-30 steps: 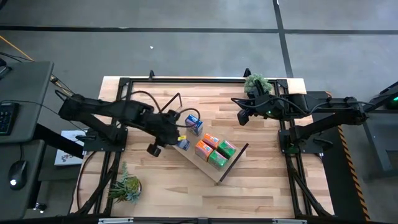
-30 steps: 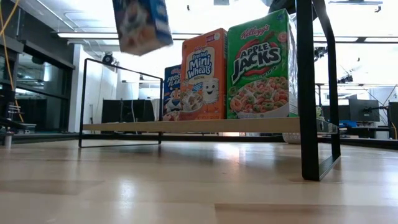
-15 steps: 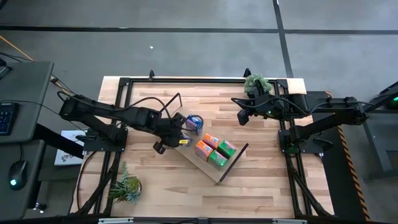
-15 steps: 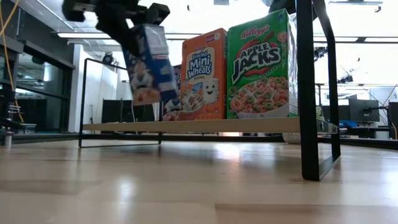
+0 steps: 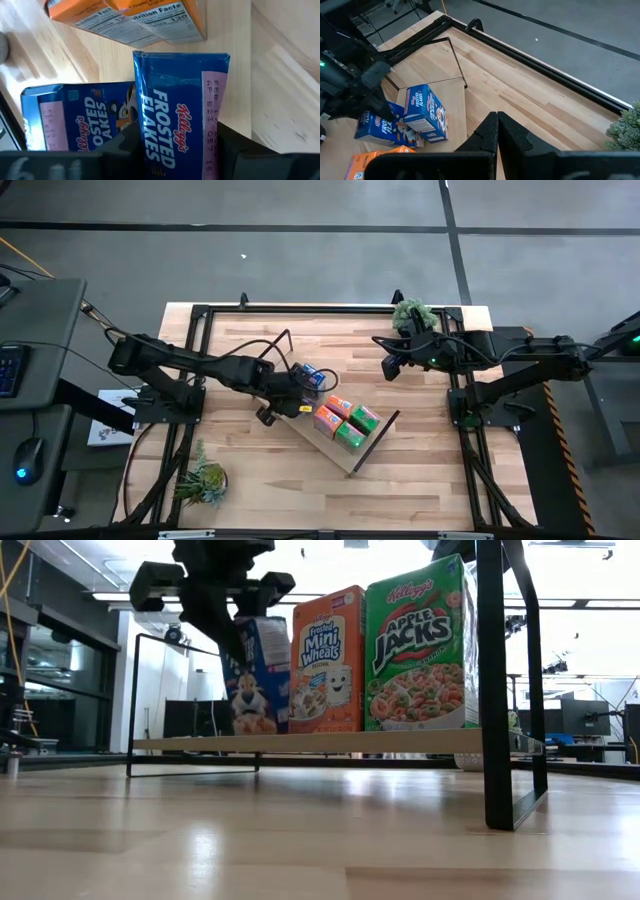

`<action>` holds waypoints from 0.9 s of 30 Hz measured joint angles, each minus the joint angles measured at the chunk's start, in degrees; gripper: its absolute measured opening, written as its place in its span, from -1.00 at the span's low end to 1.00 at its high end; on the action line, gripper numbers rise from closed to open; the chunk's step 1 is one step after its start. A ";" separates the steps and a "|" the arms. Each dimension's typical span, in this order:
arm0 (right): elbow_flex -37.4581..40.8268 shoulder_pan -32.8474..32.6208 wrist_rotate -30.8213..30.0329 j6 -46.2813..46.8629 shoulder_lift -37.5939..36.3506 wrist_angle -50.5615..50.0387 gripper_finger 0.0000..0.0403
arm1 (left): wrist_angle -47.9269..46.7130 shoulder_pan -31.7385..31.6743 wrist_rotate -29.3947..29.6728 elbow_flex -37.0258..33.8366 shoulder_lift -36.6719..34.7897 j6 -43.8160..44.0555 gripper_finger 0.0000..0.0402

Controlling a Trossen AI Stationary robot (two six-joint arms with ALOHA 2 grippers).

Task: Stack cereal on shelf
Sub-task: Put the blue cereal box on the shelf aligned with the blue cereal box

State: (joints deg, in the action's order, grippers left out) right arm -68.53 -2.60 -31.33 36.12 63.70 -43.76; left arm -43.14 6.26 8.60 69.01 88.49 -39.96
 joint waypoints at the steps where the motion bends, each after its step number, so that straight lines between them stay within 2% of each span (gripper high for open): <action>1: 0.00 0.00 0.00 -0.01 -0.02 0.08 -1.00 | 0.00 0.02 0.07 0.00 0.19 0.02 -0.32; 12: 0.00 0.01 0.00 -0.07 0.00 0.10 -1.00 | 0.74 0.02 0.11 0.00 0.11 0.85 -0.28; 27: 0.00 0.01 -0.02 1.38 -0.02 0.25 -1.00 | 1.03 0.02 0.15 0.90 0.07 0.73 0.15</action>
State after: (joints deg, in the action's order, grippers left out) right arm -68.53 -2.59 -31.35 37.50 63.68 -43.50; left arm -42.11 6.28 8.75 69.91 88.55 -39.24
